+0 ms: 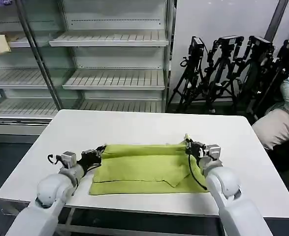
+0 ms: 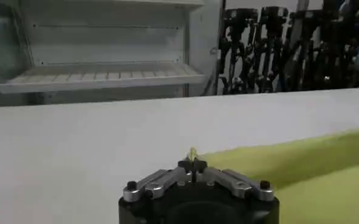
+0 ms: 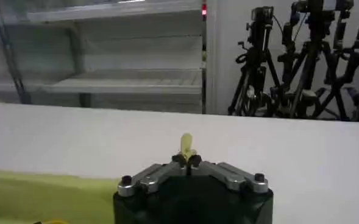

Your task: Fold and organize the clothes.

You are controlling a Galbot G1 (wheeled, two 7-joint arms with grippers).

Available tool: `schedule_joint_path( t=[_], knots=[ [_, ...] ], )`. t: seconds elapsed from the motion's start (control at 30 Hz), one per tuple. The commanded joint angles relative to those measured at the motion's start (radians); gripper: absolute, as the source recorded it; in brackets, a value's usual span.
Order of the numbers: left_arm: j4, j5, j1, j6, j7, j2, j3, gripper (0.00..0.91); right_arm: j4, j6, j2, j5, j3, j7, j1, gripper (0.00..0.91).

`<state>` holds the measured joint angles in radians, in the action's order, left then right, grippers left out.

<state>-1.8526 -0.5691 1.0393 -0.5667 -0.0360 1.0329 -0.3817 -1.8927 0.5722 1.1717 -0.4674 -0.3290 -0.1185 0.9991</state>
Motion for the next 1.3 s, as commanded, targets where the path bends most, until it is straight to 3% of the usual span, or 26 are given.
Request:
schedule_joint_path(
  t=[0.03, 0.3, 0.33, 0.37, 0.77, 1.1, 1.27, 1.3],
  knots=[
    [-0.126, 0.002, 0.152, 0.002, -0.003, -0.01, -0.062, 0.02, -0.145, 0.005, -0.02, 0.052, -0.042, -0.004, 0.164, 0.0],
    [-0.151, 0.018, 0.194, 0.008, -0.002, -0.013, -0.074, 0.02, -0.155, 0.005, -0.019, 0.065, -0.051, -0.003, 0.2, 0.0],
    [-0.151, 0.02, 0.2, 0.009, -0.003, -0.012, -0.077, 0.746, -0.156, 0.005, -0.019, 0.066, -0.051, -0.002, 0.201, 0.161],
    [-0.152, 0.026, 0.207, 0.01, -0.002, -0.011, -0.078, 0.907, -0.159, 0.005, -0.018, 0.074, -0.051, 0.002, 0.207, 0.907],
    [-0.292, 0.022, 0.305, -0.01, 0.067, -0.01, -0.101, 0.907, -0.19, -0.002, -0.037, 0.09, -0.126, 0.033, 0.233, 0.907],
    [-0.229, -0.177, 0.272, -0.009, 0.453, 0.077, -0.006, 0.907, -0.275, -0.02, -0.036, 0.117, -0.166, 0.055, 0.301, 0.907],
    [-0.223, -0.234, 0.257, -0.01, 0.518, 0.092, 0.008, 0.907, -0.299, -0.024, -0.035, 0.125, -0.182, 0.062, 0.32, 0.907],
    [-0.227, -0.239, 0.258, -0.01, 0.525, 0.094, 0.01, 0.705, -0.299, -0.024, -0.035, 0.125, -0.184, 0.062, 0.32, 0.907]
  ],
)
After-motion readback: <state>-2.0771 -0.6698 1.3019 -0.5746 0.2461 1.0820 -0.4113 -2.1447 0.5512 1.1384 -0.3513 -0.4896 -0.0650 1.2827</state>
